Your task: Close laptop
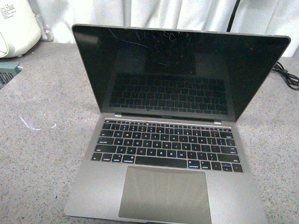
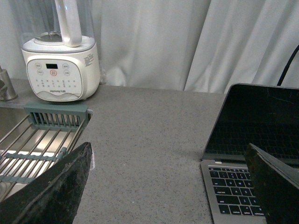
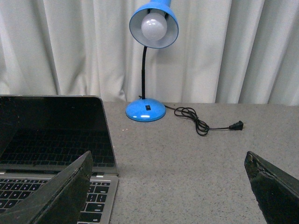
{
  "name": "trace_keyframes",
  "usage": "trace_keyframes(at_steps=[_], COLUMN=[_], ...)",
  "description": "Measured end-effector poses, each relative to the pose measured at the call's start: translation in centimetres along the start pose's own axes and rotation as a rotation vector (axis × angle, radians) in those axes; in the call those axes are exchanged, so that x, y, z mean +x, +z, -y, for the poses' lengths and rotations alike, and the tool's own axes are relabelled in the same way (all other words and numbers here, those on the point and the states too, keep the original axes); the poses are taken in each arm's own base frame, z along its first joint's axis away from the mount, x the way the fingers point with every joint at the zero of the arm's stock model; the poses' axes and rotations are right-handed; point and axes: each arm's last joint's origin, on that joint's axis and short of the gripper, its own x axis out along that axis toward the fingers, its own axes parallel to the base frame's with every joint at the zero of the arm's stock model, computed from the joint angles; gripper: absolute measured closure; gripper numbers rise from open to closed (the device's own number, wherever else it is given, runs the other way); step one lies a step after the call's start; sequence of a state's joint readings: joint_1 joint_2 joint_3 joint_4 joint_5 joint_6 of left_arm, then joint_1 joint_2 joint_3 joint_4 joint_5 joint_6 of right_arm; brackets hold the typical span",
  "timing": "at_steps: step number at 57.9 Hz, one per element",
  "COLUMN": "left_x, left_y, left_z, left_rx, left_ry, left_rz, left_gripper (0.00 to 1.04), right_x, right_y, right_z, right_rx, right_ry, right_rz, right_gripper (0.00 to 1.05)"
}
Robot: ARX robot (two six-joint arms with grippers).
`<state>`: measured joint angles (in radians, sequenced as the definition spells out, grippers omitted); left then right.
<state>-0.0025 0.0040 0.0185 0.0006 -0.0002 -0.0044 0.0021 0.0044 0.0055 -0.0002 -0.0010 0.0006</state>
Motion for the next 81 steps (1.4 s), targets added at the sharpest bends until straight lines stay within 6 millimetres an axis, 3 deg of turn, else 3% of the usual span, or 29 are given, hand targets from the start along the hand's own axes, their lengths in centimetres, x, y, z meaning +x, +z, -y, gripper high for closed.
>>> trace_keyframes(at_steps=[81], left_x=[0.0], left_y=[0.0], left_z=[0.0], left_rx=[0.0], left_ry=[0.0], left_rz=[0.0], left_gripper=[0.06], right_x=[0.0], right_y=[0.0], right_z=[0.0], right_rx=[0.0], right_ry=[0.0], right_rz=[0.0], right_gripper=[0.09])
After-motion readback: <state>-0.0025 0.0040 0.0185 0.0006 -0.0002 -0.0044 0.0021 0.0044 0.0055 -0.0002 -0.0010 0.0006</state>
